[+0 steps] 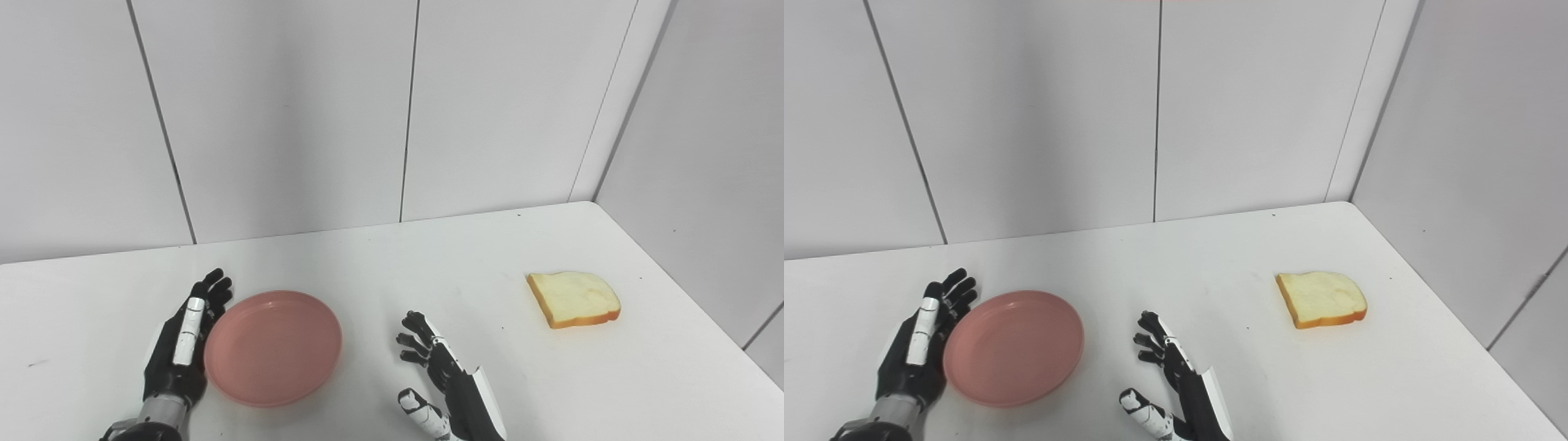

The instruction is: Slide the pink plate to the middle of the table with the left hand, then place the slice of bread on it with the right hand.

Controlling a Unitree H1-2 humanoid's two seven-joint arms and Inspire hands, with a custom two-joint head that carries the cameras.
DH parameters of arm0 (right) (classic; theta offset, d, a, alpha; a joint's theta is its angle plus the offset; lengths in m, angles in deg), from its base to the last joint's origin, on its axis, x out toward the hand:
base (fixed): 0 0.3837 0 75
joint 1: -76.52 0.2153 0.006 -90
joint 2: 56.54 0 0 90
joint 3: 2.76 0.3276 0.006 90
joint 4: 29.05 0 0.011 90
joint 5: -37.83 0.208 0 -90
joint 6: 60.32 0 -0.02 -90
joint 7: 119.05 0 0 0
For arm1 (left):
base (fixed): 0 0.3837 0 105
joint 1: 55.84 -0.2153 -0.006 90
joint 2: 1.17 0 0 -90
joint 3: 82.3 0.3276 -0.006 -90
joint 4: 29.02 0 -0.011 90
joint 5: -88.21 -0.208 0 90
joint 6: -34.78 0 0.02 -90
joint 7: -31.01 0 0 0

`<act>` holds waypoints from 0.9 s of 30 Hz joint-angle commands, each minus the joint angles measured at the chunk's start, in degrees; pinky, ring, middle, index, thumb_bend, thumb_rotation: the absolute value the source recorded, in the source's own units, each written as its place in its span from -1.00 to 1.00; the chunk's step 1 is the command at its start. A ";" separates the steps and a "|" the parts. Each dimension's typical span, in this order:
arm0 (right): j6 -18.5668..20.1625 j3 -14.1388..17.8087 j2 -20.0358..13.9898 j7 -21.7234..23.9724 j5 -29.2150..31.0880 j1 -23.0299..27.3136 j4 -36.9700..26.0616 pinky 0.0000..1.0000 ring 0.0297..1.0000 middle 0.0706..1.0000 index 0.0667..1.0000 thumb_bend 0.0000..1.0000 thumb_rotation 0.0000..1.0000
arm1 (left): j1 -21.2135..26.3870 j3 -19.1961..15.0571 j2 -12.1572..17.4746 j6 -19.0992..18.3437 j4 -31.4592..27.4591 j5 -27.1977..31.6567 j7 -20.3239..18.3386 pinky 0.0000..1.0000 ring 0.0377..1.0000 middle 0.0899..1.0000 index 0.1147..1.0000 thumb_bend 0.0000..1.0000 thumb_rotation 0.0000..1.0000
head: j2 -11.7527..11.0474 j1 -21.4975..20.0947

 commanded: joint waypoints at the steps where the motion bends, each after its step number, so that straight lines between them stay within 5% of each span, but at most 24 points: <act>1: 0.63 1.01 -0.13 -0.37 0.73 -3.80 -4.27 0.59 0.71 0.78 0.82 0.94 0.51 | 0.40 0.33 -0.26 -0.89 1.49 -0.23 -0.26 1.00 0.85 0.77 0.65 0.60 0.63 | 0.01 -0.17; 8: 7.89 6.35 -4.81 2.23 -0.48 -1.21 -12.22 0.71 0.83 0.86 0.87 0.96 0.52 | 0.58 0.31 -0.54 -0.47 2.32 -0.36 0.09 1.00 0.85 0.77 0.64 0.60 0.63 | -0.41 -0.05; 16: 19.02 13.59 -17.68 8.81 -1.20 4.33 -18.05 0.89 0.94 0.97 0.93 0.96 0.46 | 0.65 0.66 -0.80 -0.29 2.54 -0.66 0.22 1.00 0.86 0.76 0.66 0.59 0.64 | -0.47 -0.34; 27: 24.31 19.92 -31.56 13.96 2.12 10.65 -16.97 0.73 0.88 0.96 0.95 1.00 0.23 | 0.70 0.50 -1.34 -0.14 3.37 -0.27 0.54 1.00 0.86 0.77 0.65 0.61 0.61 | -0.45 0.06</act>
